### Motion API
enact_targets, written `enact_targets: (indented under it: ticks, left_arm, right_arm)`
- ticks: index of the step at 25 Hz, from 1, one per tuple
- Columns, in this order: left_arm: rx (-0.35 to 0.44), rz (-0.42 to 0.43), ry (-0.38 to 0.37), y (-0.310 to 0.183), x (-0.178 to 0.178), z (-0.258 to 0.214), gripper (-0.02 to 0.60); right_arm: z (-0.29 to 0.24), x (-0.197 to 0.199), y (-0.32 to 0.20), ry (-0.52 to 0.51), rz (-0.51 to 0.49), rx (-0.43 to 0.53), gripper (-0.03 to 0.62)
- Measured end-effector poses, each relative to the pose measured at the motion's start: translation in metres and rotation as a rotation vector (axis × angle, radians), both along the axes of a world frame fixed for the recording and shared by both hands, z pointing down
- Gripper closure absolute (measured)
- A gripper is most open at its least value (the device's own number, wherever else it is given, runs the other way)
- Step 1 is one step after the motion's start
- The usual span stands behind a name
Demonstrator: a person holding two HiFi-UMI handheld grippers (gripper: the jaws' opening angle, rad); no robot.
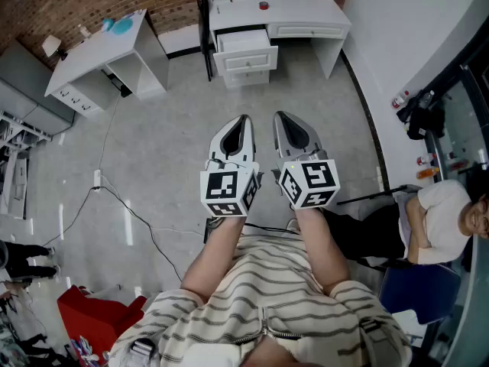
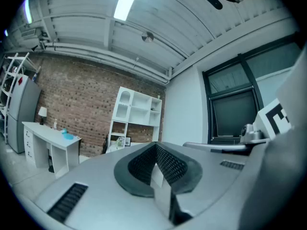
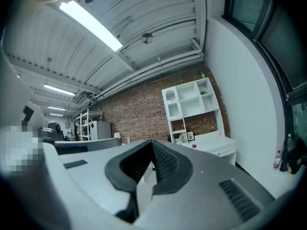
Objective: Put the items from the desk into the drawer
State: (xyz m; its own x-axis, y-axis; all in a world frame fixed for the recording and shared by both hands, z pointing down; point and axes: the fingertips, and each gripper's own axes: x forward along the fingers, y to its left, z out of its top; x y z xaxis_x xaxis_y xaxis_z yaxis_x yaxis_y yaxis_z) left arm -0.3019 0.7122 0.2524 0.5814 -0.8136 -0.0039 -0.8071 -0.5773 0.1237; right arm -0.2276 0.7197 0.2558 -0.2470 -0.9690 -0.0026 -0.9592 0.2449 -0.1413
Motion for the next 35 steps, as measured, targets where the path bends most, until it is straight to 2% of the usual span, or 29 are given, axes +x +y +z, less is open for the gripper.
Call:
enact_targets:
  ticks: [4, 9, 15, 22, 29, 35]
  left_arm:
    - [0.037, 0.021, 0.002, 0.015, 0.003, -0.01, 0.578]
    - [0.036, 0.019, 0.013, 0.032, 0.005, -0.012, 0.578]
    - [0.054, 0.029, 0.004, 0.036, 0.032, -0.022, 0.578]
    - [0.063, 0.01, -0.01, 0.03, 0.081, -0.018, 0.578]
    - [0.091, -0.047, -0.052, 0.015, 0.134, -0.009, 0.578]
    - [0.066, -0.115, -0.057, -0.034, 0.142, 0.007, 0.578]
  right_arm:
    - [-0.007, 0.002, 0.014, 0.02, 0.04, 0.034, 0.583]
    - [-0.011, 0.006, 0.032, 0.036, 0.043, 0.05, 0.583]
    - [-0.021, 0.03, 0.037, 0.031, 0.046, 0.07, 0.583]
    - [-0.017, 0.082, 0.032, 0.014, 0.031, 0.084, 0.583]
    - [-0.009, 0.139, 0.013, 0.008, -0.016, 0.092, 0.582]
    - [0.012, 0.173, -0.03, -0.012, -0.023, 0.064, 0.582]
